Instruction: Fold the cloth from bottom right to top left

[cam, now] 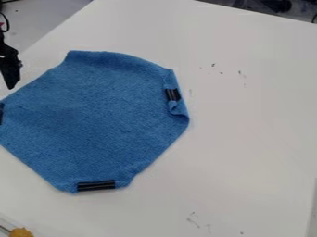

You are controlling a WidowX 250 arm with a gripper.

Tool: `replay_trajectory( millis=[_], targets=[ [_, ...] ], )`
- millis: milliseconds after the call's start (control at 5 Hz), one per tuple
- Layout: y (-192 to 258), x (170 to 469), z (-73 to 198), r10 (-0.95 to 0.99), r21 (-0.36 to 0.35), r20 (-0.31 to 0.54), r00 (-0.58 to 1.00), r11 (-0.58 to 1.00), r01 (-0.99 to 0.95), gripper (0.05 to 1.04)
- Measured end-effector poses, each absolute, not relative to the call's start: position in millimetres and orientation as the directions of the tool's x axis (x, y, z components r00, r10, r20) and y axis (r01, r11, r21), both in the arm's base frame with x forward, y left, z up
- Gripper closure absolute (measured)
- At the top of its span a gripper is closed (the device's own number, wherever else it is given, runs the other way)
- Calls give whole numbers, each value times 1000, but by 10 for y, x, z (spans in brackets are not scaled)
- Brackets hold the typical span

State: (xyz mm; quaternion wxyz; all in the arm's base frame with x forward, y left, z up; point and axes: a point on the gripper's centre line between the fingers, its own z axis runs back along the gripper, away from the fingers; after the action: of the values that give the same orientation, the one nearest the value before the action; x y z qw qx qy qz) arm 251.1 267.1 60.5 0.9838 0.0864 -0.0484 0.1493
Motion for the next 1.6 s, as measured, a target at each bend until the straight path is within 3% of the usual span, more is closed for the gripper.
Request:
replay_trajectory(
  millis=[200, 400, 800, 1000, 1400, 1600],
  targets=[
    [2624, 2480, 473, 293, 138, 90, 952, 943, -304, 84],
    [2302, 2337, 433, 297, 137, 100, 950, 941, -309, 84],
    [1599, 2074, 673, 294, 123, 162, 942, 941, -315, 83],
    [1190, 1909, 610, 266, 119, 190, 945, 949, -291, 84],
    [619, 1927, 408, 277, 83, 231, 933, 950, -302, 84],
    [507, 1944, 337, 280, 72, 209, 937, 951, -300, 83]
  ],
)
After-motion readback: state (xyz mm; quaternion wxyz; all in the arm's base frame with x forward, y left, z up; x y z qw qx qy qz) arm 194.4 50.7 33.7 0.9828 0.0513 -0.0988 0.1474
